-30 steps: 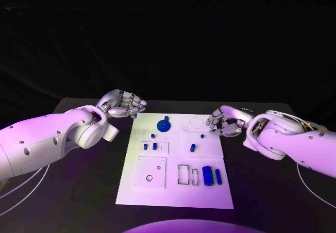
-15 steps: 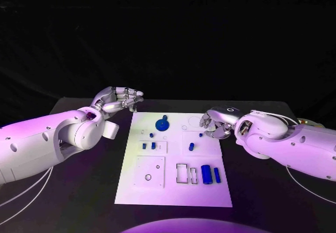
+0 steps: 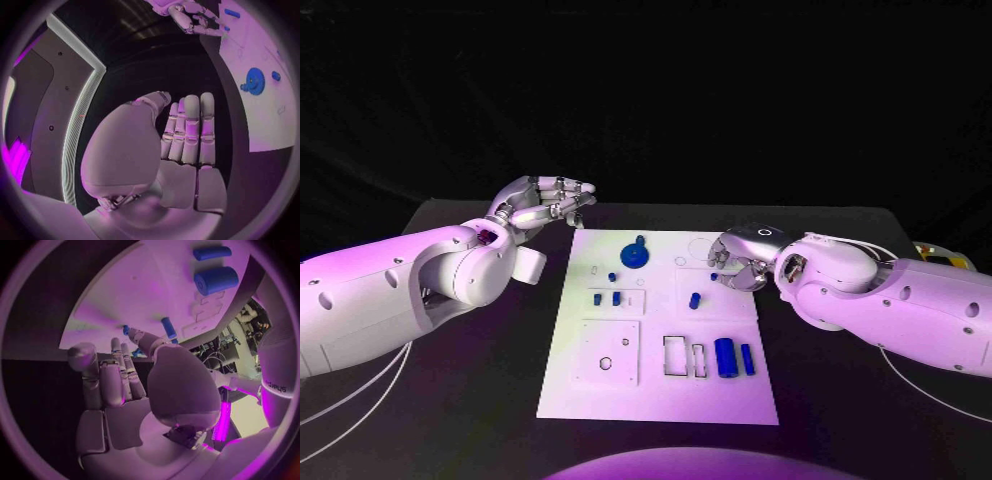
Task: Assemble the parts on the task board
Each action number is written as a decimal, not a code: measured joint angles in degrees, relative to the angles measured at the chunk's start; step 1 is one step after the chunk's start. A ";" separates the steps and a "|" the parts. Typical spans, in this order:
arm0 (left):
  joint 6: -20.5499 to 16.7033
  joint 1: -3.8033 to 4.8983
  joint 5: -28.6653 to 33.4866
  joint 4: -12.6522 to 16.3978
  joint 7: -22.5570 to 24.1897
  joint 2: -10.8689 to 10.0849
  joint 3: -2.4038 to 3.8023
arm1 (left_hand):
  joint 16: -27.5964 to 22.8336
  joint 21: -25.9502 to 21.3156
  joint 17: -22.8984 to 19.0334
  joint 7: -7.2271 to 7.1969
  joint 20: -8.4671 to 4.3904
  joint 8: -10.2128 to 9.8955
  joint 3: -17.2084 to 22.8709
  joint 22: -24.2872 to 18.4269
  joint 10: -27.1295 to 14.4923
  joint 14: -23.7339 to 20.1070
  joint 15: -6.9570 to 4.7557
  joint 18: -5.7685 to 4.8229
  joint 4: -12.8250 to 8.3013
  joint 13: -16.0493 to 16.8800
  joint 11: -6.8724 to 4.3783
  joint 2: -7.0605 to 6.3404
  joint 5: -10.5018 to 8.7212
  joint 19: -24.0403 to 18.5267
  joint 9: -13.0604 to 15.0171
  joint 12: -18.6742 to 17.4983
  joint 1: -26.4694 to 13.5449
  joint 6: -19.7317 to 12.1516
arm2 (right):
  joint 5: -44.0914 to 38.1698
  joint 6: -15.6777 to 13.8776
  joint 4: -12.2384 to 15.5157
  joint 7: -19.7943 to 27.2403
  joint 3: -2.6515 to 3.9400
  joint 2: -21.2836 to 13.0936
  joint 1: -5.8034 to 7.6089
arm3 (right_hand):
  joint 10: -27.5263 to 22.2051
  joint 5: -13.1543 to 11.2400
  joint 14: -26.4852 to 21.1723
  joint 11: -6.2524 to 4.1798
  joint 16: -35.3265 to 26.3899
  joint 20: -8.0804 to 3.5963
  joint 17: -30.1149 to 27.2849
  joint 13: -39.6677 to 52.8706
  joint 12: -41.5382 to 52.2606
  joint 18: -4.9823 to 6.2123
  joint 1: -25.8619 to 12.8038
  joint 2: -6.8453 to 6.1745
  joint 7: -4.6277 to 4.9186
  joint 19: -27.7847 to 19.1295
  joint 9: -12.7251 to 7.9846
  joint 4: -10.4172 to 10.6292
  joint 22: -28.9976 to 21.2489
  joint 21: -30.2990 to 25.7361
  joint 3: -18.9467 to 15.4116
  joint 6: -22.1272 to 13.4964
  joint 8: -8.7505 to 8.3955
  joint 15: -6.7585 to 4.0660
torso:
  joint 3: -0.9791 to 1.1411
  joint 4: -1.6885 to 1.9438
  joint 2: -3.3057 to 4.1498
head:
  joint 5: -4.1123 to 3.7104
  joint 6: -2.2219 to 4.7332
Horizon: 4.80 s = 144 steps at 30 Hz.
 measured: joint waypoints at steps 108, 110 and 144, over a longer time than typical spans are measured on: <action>0.47 0.00 0.77 -1.34 -2.51 1.34 0.00 | 0.01 -1.12 0.01 1.43 0.21 -0.71 -0.95 -0.77 -3.40 -0.82 0.83 -0.01 -0.64 0.37 1.33 0.00 0.00 0.21 -0.43 0.88 0.00 -2.27 | -2.83 -7.37 10.86 -2.12 0.00 9.71 -8.11 | 5.99 -5.92 0.21 -1.99 3.97 -1.33 1.92 2.00 2.22 -2.69 3.82 4.61 -1.74 5.01 3.50 -2.20 13.70 13.02 6.12 4.38 2.87 -1.05 | -0.02 -0.04 -0.02 | 6.49 -2.37; 0.50 0.01 0.77 -1.33 -2.55 1.38 0.00 | 0.01 -1.12 0.01 1.43 0.21 -0.71 -0.95 -0.77 -3.40 -0.82 0.83 -0.01 -0.63 0.37 1.33 0.00 0.00 0.21 -0.42 0.88 0.00 -2.26 | -2.82 -7.22 10.41 -2.08 -0.02 10.03 -8.36 | 5.99 -5.92 0.21 -1.99 3.97 -1.33 1.92 1.99 2.19 -2.69 3.82 4.61 -1.74 5.01 3.52 -2.20 13.77 13.02 6.12 4.38 2.86 -1.05 | -0.02 -0.05 -0.02 | 6.58 -2.48; 1.07 0.01 0.80 -1.33 -3.01 1.43 0.00 | 0.01 -1.12 0.01 1.43 0.21 -0.71 -1.11 -0.76 -3.60 -0.82 0.82 -0.01 -0.79 0.42 1.12 0.00 0.00 0.21 -0.42 0.88 0.00 -2.26 | -3.07 -5.13 7.70 -2.05 -0.10 12.31 -9.59 | 6.08 -5.93 0.21 -1.89 3.97 -1.33 2.02 1.98 2.01 -2.68 3.59 4.36 -1.82 5.00 3.60 -2.20 13.80 13.01 6.11 4.04 3.03 -1.05 | -0.02 -0.08 -0.03 | 7.01 -2.98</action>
